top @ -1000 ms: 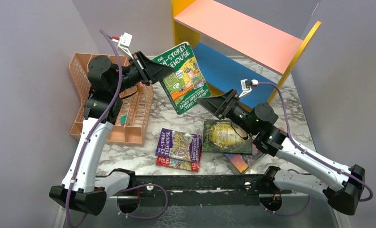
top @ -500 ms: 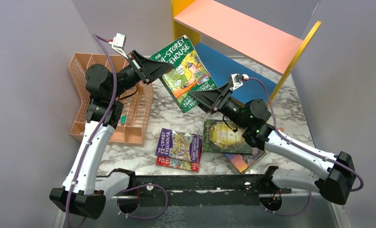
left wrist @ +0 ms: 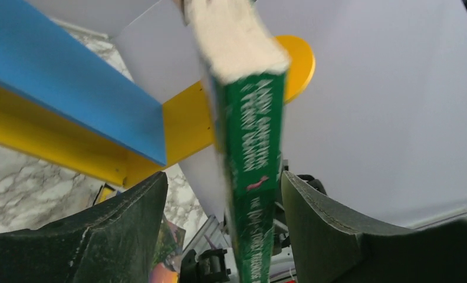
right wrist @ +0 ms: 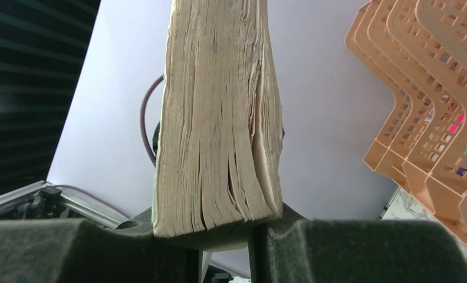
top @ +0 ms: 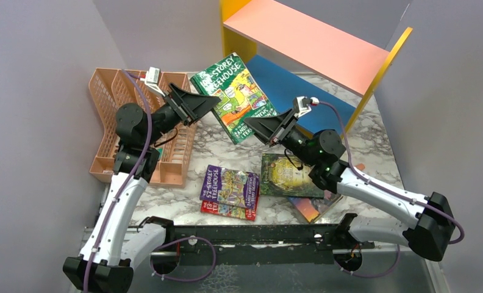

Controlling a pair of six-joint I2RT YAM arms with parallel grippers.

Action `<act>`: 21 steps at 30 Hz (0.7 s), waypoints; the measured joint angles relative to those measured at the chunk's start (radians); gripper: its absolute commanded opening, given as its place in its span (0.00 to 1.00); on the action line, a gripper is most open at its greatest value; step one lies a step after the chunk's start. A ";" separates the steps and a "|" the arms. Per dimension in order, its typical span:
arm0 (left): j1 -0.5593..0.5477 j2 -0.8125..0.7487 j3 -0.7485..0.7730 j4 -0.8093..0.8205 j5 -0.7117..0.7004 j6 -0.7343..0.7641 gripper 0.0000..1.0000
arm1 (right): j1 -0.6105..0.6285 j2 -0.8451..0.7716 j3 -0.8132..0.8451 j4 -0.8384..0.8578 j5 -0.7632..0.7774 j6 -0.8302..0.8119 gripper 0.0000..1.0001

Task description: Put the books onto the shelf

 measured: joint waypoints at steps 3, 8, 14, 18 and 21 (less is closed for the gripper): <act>0.000 -0.028 -0.087 0.021 -0.010 -0.026 0.67 | 0.000 0.021 0.007 -0.001 0.006 -0.006 0.01; 0.000 -0.034 -0.143 0.036 -0.016 -0.054 0.49 | 0.000 0.065 0.016 -0.009 0.005 -0.013 0.01; -0.001 -0.031 -0.141 0.066 -0.017 -0.050 0.00 | 0.000 0.069 0.016 -0.019 0.002 -0.017 0.12; -0.004 -0.013 -0.129 0.074 -0.014 -0.063 0.00 | -0.003 0.066 0.016 -0.034 0.003 -0.031 0.65; -0.005 0.013 -0.105 0.043 -0.023 -0.029 0.00 | -0.004 0.037 0.014 -0.077 0.001 -0.053 0.74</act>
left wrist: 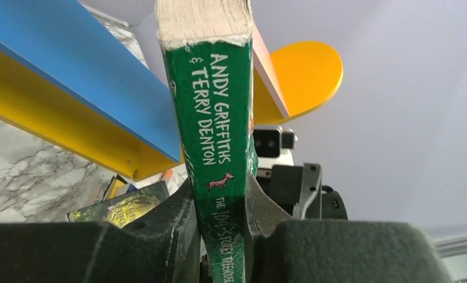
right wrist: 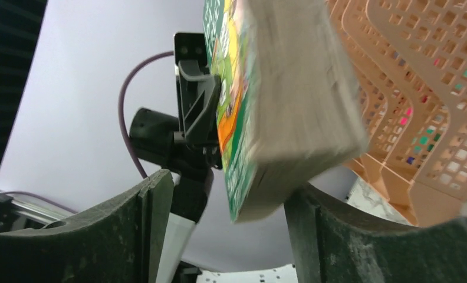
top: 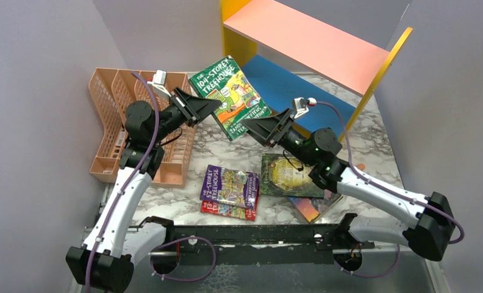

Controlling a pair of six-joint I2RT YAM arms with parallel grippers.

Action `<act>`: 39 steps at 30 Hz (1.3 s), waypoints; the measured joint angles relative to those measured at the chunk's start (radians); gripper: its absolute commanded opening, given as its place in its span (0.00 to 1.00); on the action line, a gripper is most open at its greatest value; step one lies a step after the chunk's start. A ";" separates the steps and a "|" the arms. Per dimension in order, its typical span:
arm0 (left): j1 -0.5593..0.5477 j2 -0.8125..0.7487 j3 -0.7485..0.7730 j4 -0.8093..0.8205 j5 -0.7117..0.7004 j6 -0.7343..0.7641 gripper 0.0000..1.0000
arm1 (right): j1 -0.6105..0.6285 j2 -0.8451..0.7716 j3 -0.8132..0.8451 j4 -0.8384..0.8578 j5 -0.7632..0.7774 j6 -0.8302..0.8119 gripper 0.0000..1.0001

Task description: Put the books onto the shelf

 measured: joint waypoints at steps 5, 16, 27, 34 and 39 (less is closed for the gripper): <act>0.000 0.042 0.064 -0.066 -0.073 0.056 0.00 | 0.000 -0.145 -0.059 -0.129 0.029 -0.081 0.75; -0.108 0.283 0.087 -0.009 -0.246 0.069 0.00 | 0.001 -0.424 -0.005 -0.420 0.117 -0.393 0.74; -0.285 0.658 0.279 0.082 -0.483 0.072 0.00 | 0.001 -0.459 0.068 -0.483 0.052 -0.533 0.74; -0.290 0.889 0.454 0.124 -0.605 0.061 0.00 | 0.001 -0.439 0.069 -0.531 0.048 -0.546 0.74; -0.286 0.980 0.481 0.134 -0.679 0.033 0.00 | 0.001 -0.428 0.083 -0.562 0.045 -0.549 0.74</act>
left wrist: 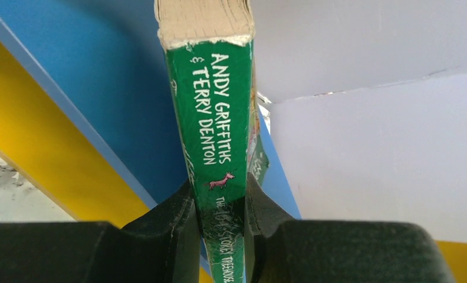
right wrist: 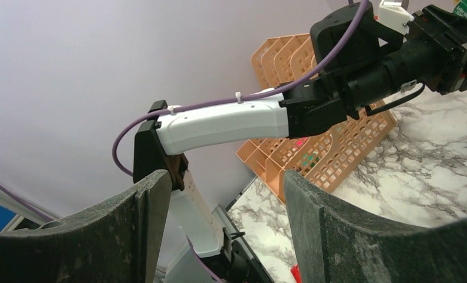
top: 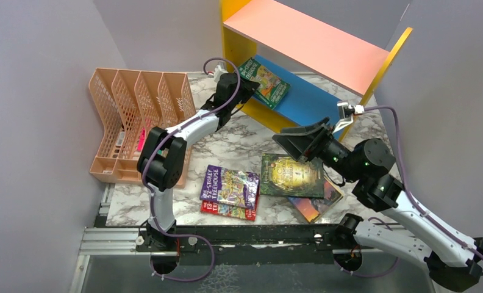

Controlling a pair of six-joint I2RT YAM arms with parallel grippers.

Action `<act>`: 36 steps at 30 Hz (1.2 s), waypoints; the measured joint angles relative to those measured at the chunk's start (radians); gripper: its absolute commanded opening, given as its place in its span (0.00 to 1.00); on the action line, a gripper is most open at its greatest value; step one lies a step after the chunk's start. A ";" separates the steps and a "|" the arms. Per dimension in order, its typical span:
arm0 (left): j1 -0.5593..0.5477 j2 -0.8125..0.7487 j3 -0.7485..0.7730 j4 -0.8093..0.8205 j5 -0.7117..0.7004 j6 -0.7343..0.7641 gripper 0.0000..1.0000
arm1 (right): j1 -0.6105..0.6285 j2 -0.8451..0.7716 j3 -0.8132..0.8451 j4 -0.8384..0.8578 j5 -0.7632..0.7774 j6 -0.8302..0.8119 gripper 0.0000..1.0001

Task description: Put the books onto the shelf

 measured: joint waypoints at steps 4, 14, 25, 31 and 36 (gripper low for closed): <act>0.005 0.021 0.000 0.009 -0.024 -0.026 0.00 | 0.000 -0.001 0.001 -0.013 -0.002 0.000 0.74; 0.017 0.049 0.032 0.008 -0.116 -0.061 0.33 | 0.000 0.019 -0.002 -0.014 -0.044 0.017 0.73; 0.033 0.065 0.116 -0.228 -0.216 -0.012 0.86 | 0.000 0.018 -0.011 -0.031 -0.055 0.020 0.73; 0.037 0.034 0.151 -0.333 -0.257 0.067 0.88 | 0.000 0.001 -0.011 -0.077 -0.034 0.014 0.74; 0.037 0.016 0.152 -0.344 -0.255 0.111 0.84 | 0.000 -0.008 -0.011 -0.098 -0.013 0.010 0.73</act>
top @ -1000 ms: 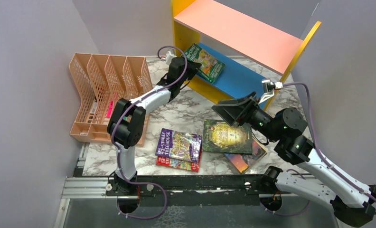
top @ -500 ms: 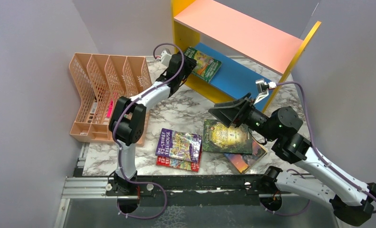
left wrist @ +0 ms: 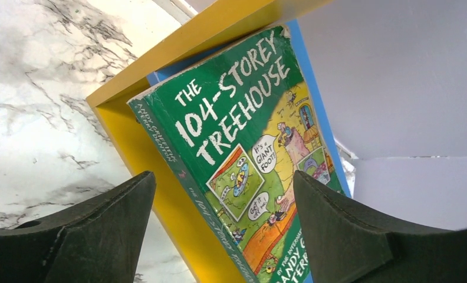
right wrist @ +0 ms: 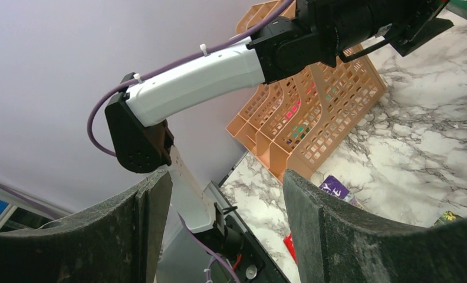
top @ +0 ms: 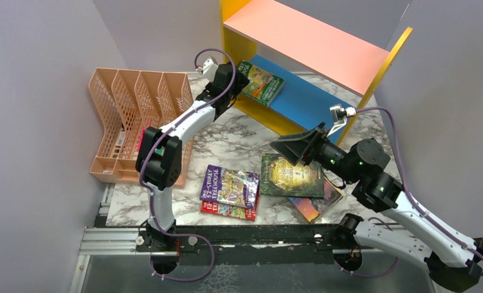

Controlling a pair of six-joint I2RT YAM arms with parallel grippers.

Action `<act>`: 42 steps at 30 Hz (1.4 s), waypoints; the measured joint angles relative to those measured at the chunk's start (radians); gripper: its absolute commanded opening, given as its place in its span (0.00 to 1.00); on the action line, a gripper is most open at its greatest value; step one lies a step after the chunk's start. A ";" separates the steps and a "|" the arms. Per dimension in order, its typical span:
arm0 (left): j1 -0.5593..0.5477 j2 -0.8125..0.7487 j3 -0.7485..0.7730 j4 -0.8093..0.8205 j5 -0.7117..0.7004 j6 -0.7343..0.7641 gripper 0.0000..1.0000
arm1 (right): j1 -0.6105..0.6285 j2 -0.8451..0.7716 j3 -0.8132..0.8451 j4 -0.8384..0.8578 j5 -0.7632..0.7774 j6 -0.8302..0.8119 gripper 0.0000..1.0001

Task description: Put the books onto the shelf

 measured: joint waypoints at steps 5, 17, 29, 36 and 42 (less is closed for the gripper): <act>0.000 0.004 0.010 -0.015 0.001 0.029 0.72 | 0.000 0.000 -0.002 -0.018 0.008 0.002 0.73; 0.000 0.087 0.080 -0.049 0.000 0.068 0.47 | 0.000 0.000 -0.004 -0.031 0.018 0.001 0.71; 0.003 0.101 0.110 -0.061 0.000 0.069 0.41 | 0.000 0.002 -0.004 -0.039 0.031 0.001 0.71; 0.006 0.101 0.110 -0.070 0.000 0.088 0.67 | 0.000 0.010 -0.004 -0.059 0.050 0.000 0.71; 0.006 0.064 0.070 -0.091 0.016 0.153 0.84 | 0.000 0.026 -0.004 -0.095 0.057 -0.019 0.71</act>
